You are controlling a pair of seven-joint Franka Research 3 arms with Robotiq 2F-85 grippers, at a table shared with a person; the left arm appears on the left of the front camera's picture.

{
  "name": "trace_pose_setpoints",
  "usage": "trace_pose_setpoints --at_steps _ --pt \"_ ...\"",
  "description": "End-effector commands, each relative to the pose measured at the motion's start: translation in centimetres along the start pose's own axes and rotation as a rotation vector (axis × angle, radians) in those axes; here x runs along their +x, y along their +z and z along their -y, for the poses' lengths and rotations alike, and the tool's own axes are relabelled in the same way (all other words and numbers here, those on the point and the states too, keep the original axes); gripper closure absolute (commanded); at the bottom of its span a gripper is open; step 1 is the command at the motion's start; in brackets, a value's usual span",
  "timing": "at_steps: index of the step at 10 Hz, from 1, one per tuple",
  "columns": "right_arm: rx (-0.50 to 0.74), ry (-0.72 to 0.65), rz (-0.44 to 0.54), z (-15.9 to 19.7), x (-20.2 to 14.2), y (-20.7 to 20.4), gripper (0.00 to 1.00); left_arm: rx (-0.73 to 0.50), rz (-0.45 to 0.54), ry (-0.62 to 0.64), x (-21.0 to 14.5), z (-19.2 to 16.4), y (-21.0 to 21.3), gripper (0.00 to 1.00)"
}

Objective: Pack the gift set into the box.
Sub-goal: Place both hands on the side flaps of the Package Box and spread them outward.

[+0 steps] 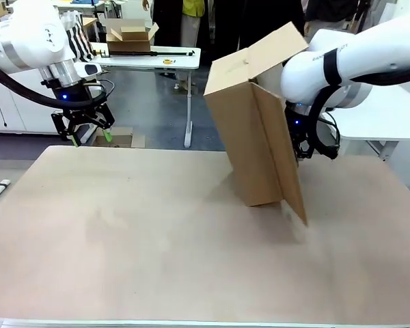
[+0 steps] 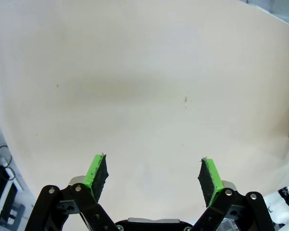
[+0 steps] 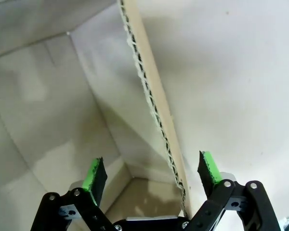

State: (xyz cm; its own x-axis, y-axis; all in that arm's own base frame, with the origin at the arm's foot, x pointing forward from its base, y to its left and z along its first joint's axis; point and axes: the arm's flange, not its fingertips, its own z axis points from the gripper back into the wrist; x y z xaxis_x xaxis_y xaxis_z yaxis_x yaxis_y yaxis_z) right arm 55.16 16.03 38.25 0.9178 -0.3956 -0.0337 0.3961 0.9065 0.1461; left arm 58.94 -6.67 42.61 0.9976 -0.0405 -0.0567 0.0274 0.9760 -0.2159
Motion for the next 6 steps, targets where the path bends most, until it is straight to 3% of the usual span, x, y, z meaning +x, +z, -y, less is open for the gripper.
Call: trace_pose_setpoints --at_steps 1,6 --pt "-0.006 -0.01 -0.016 0.0 0.4 -0.23 0.0 0.015 0.0 0.007 -0.1 -0.08 0.18 0.0" --pt "-0.017 0.022 0.005 -0.58 0.22 0.47 0.0 0.015 0.0 0.007 -0.1 -0.08 0.18 0.0"
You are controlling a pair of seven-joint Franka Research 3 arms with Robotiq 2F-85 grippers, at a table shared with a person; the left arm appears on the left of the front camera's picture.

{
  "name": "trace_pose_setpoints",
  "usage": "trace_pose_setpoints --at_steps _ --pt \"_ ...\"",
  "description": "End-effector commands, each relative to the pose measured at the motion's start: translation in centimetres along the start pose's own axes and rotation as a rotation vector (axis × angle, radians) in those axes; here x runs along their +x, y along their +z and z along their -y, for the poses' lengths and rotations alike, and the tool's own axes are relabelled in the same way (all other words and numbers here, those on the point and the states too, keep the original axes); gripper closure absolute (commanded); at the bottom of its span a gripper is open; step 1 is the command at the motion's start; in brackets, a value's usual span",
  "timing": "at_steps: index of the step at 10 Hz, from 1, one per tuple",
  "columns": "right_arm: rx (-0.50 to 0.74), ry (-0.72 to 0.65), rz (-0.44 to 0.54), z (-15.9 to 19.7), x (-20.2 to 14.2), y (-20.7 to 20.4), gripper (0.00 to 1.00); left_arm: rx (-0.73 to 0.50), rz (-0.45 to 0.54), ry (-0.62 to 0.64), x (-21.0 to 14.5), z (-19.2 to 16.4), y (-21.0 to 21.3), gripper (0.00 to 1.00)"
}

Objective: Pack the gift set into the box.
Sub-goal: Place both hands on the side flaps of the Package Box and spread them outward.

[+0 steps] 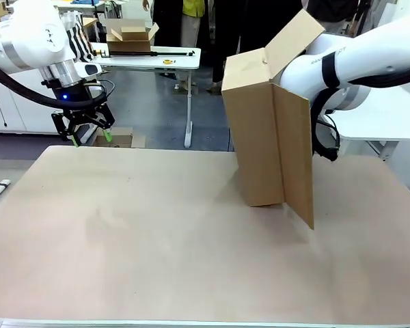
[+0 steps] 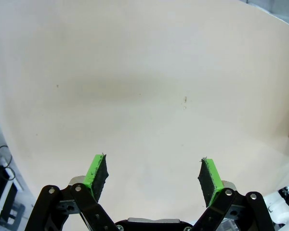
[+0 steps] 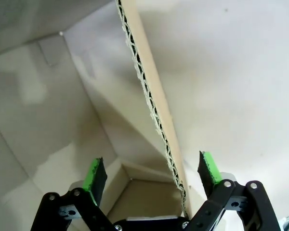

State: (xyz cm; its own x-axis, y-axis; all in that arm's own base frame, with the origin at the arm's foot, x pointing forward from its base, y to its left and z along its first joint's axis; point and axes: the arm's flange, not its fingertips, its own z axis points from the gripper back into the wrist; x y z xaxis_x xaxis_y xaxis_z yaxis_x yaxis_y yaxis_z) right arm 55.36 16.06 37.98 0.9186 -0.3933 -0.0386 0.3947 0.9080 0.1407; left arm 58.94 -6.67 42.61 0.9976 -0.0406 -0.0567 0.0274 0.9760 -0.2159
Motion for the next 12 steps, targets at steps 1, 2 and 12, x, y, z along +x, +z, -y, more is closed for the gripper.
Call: trace_pose_setpoints --at_steps 1,2,12 --pt "0.004 0.052 0.046 -1.0 0.0 2.2 0.0 0.015 0.0 0.008 -0.1 -0.1 0.2 0.0" --pt "0.027 0.082 0.078 -1.4 -0.1 4.0 0.0 0.015 0.0 0.008 -0.1 -0.1 0.2 0.0" --pt "0.044 0.112 0.112 -0.8 0.6 6.3 0.0 0.015 0.0 0.008 -0.1 -0.1 0.2 0.0"
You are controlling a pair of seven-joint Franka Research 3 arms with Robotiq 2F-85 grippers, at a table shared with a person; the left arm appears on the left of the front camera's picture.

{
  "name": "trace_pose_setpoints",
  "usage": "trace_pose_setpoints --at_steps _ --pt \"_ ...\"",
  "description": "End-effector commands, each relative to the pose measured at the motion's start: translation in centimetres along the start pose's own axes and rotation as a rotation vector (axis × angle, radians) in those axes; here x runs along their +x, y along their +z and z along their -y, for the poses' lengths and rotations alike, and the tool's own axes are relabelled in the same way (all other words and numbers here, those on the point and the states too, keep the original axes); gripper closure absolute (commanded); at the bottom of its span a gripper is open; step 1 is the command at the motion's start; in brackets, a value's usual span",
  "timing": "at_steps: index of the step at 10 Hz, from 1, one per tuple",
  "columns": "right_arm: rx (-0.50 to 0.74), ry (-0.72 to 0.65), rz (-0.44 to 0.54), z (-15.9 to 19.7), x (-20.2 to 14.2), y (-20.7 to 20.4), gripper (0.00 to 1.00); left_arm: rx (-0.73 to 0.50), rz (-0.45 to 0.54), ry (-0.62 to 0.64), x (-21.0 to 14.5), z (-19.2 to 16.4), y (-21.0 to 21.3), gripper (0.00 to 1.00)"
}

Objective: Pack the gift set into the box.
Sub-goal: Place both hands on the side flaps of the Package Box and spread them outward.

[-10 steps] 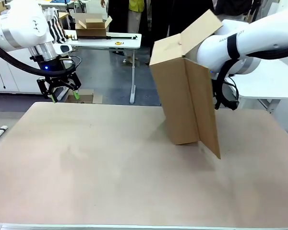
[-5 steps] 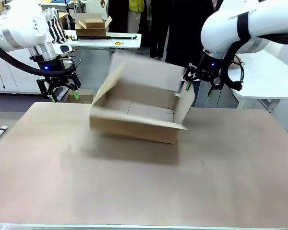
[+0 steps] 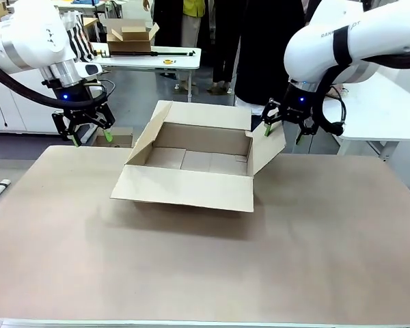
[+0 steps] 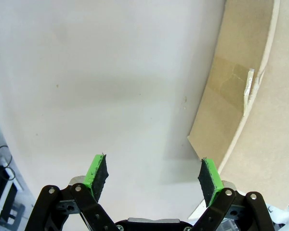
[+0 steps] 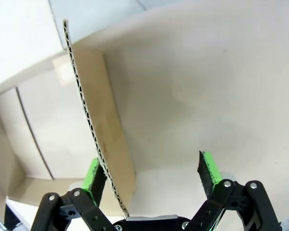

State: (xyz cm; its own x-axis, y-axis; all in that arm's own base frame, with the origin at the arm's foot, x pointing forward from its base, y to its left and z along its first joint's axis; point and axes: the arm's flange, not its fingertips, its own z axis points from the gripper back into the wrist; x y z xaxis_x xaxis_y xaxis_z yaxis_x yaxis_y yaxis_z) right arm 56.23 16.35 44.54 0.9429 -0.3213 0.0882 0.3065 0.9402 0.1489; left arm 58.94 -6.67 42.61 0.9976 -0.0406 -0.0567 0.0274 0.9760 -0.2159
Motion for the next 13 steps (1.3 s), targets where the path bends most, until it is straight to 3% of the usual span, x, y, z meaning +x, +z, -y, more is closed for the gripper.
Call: trace_pose_setpoints --at_steps 1,2,5,7,8,9,11,13 --pt "0.065 0.021 -0.025 1.5 0.6 -1.1 0.0 0.015 0.0 0.008 -0.1 -0.1 0.2 0.0" --pt "0.0 0.0 0.0 0.0 0.0 0.0 0.0 0.015 0.0 0.008 -0.1 -0.1 0.2 0.0" --pt "0.013 -0.002 -0.011 0.3 0.2 -0.4 0.0 0.015 0.0 0.008 -0.1 -0.1 0.2 0.0" --pt "0.236 -0.036 -0.165 4.4 2.3 -1.9 0.0 0.015 0.0 0.008 -0.1 -0.1 0.2 0.0" --pt "0.257 -0.077 -0.177 5.6 2.3 -2.5 0.0 0.015 0.0 0.008 -0.1 -0.1 0.2 0.0" --pt "0.118 -0.038 -0.08 1.7 1.2 -1.2 0.0 0.0 0.0 0.0 0.0 0.0 0.0 0.0" --pt "0.118 -0.038 -0.08 1.7 1.2 -1.2 0.0 0.032 0.154 -0.169 -0.1 8.0 6.9 0.0" --pt "0.118 -0.038 -0.08 1.7 1.2 -1.2 0.0 0.079 0.243 -0.229 -0.6 15.4 11.1 0.0"
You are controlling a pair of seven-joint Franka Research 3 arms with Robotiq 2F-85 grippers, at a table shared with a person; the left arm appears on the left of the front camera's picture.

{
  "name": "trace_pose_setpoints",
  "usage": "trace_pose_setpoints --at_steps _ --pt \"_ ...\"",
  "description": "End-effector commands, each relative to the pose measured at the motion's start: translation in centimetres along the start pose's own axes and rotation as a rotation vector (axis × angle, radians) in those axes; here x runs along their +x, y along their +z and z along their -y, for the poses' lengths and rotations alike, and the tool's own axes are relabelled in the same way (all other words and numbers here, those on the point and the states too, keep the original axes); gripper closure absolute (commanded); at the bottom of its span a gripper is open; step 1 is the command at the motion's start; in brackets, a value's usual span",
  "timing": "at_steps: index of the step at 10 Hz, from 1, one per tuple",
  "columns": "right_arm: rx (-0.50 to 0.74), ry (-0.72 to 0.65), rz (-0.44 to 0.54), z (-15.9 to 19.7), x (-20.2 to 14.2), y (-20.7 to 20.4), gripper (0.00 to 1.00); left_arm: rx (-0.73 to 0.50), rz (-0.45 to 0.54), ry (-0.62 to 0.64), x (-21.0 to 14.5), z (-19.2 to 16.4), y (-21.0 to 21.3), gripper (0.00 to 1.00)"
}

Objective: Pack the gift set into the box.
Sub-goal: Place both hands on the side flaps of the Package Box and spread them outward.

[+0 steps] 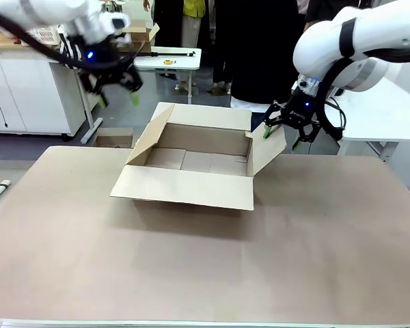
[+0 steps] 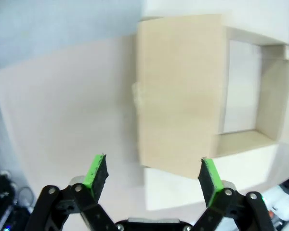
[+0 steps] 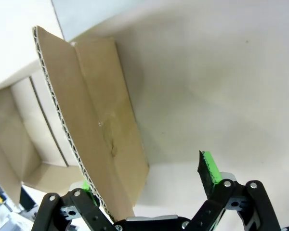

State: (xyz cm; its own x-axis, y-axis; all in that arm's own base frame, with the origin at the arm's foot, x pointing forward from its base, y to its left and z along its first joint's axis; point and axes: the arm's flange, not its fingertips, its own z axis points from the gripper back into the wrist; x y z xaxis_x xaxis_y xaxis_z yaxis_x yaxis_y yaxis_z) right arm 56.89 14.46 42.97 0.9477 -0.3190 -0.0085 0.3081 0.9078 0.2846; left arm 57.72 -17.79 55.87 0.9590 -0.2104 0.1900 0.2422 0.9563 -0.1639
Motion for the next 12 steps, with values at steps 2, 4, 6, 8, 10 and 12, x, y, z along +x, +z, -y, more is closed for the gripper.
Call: trace_pose_setpoints --at_steps 2,4,6,8,10,12 --pt "-0.02 -0.02 0.017 -0.1 0.1 0.2 0.0 0.038 0.037 -0.11 2.3 8.3 1.4 0.0" --pt "-0.02 -0.02 0.017 -0.1 0.1 0.2 0.0 0.181 0.005 -0.126 3.0 11.7 -1.8 0.0" --pt "-0.02 -0.02 0.017 -0.1 0.1 0.2 0.0 0.276 -0.028 -0.105 2.4 13.4 -5.8 0.0" --pt "-0.02 -0.02 0.017 -0.1 0.1 0.2 0.0 0.405 -0.004 -0.076 1.7 14.6 -10.1 0.0" --pt "-0.02 -0.02 0.017 -0.1 0.1 0.2 0.0 0.531 0.021 -0.077 1.2 14.6 -12.8 0.0" --pt "-0.02 -0.02 0.017 -0.1 0.1 0.2 0.0 0.632 0.042 -0.06 1.3 13.9 -14.3 0.0"
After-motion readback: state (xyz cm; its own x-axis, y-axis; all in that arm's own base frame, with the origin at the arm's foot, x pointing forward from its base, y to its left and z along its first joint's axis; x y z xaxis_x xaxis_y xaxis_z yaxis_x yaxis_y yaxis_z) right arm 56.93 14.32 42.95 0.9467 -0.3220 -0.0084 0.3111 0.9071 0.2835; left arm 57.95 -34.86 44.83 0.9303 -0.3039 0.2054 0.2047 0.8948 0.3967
